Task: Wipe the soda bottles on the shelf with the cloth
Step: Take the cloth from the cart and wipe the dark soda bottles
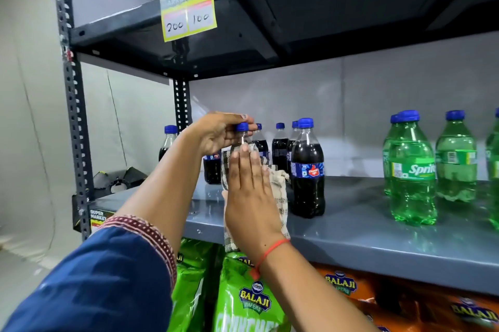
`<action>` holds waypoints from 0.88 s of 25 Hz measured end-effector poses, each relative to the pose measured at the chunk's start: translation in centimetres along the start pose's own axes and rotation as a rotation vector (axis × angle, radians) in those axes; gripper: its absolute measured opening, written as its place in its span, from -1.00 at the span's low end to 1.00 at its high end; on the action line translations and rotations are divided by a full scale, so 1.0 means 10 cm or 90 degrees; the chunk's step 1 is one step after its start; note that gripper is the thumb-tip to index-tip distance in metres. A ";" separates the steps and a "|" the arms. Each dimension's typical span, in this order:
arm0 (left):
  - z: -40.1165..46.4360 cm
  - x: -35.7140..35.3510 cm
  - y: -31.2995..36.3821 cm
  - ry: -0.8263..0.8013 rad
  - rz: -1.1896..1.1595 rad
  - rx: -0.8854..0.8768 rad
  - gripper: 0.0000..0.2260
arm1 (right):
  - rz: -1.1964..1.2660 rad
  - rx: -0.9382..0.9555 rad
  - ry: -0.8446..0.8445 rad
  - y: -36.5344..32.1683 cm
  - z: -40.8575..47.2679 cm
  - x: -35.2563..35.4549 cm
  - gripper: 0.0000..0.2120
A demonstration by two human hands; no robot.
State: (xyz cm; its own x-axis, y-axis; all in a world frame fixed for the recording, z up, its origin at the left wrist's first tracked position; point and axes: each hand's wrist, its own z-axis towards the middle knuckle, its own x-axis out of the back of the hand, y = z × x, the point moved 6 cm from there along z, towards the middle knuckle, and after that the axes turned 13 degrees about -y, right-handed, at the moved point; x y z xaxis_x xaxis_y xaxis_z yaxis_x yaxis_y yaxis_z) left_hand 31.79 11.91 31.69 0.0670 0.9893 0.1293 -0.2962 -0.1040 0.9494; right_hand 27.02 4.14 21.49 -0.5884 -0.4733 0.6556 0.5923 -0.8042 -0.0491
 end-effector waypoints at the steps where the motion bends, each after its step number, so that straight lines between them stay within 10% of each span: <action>1: 0.01 0.01 0.00 -0.001 0.002 -0.001 -0.81 | -0.005 0.012 0.007 -0.02 0.00 -0.01 -0.45; 13: 0.10 0.03 -0.05 -0.026 -0.013 0.012 -0.86 | -0.044 0.133 -0.073 -0.04 0.18 0.13 -0.26; 18: 0.12 0.04 -0.03 -0.020 0.002 -0.007 -0.86 | -0.019 0.132 0.067 0.02 0.11 0.28 -0.68; 22: 0.10 0.02 -0.01 -0.020 0.012 -0.010 -0.85 | -0.036 0.129 0.025 0.00 0.04 0.19 -0.60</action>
State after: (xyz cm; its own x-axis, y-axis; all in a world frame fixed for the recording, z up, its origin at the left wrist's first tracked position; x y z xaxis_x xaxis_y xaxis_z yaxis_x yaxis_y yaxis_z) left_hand 32.83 11.98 31.87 0.0915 0.9836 0.1556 -0.3122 -0.1201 0.9424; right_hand 26.15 3.40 23.03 -0.6417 -0.4466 0.6235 0.6545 -0.7427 0.1417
